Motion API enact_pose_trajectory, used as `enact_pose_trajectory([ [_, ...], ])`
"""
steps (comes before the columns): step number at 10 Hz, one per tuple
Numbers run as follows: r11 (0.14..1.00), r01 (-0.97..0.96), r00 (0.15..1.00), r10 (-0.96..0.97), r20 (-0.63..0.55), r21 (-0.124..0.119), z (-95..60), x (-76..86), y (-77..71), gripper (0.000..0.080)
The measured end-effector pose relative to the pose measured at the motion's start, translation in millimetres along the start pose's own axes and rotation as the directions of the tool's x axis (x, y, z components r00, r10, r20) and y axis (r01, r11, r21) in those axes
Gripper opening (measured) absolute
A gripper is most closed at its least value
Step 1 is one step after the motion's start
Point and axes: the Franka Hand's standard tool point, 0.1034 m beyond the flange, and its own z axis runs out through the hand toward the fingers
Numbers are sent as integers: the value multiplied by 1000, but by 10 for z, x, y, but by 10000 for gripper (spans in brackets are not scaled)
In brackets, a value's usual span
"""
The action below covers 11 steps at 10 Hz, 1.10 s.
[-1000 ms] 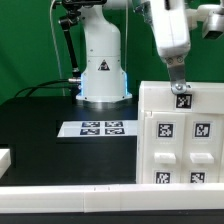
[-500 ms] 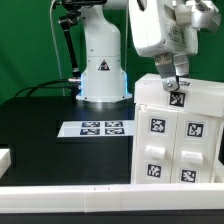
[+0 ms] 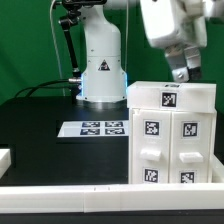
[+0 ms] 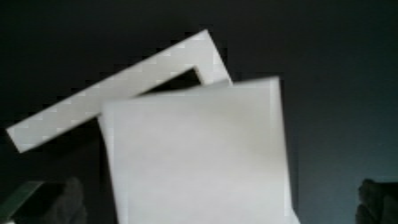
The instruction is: Assemble cabinet
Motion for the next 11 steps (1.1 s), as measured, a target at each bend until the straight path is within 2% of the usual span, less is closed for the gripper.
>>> enact_pose_trajectory([
  [3, 1000, 13, 1000, -14, 19, 11, -59, -151, -19, 797],
  [11, 999, 40, 999, -40, 14, 5, -19, -136, 0, 796],
])
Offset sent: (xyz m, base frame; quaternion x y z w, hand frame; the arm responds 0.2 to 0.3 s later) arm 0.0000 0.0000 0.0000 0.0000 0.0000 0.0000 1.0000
